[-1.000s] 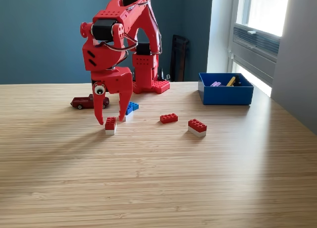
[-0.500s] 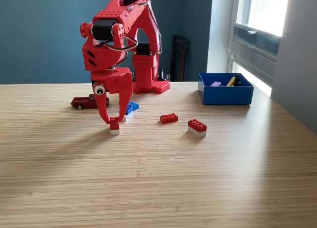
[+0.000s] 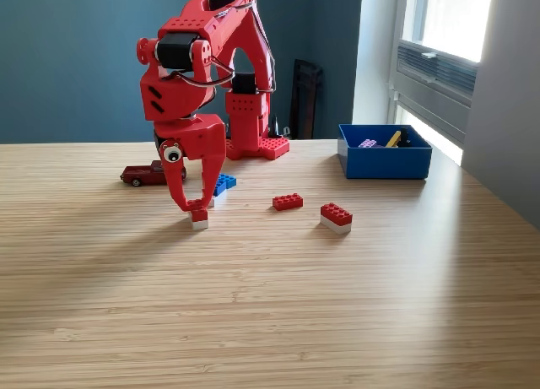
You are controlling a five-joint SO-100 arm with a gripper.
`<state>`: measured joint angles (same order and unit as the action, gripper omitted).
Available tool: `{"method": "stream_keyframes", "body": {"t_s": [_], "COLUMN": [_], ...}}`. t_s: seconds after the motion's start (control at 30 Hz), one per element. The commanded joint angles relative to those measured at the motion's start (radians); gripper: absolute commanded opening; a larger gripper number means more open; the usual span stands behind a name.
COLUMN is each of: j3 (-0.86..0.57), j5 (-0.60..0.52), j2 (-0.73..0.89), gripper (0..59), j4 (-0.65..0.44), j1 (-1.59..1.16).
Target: Grasp a lego block and put it in the bin.
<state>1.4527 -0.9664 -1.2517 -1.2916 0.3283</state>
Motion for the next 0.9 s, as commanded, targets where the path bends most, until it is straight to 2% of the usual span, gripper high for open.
{"method": "stream_keyframes", "body": {"t_s": [0.03, 0.43, 0.7, 0.9], "j3": [-0.117, -0.14, -0.08, -0.077], "j5": [0.052, 0.172, 0.255, 0.259], "j2": [-0.115, -0.379, -0.416, -0.408], "gripper": [3.9, 3.7, 3.6, 3.6], "j4": [-0.072, -0.072, -0.072, -0.072], "j1": [-0.025, -0.336, -0.721, -0.999]}}
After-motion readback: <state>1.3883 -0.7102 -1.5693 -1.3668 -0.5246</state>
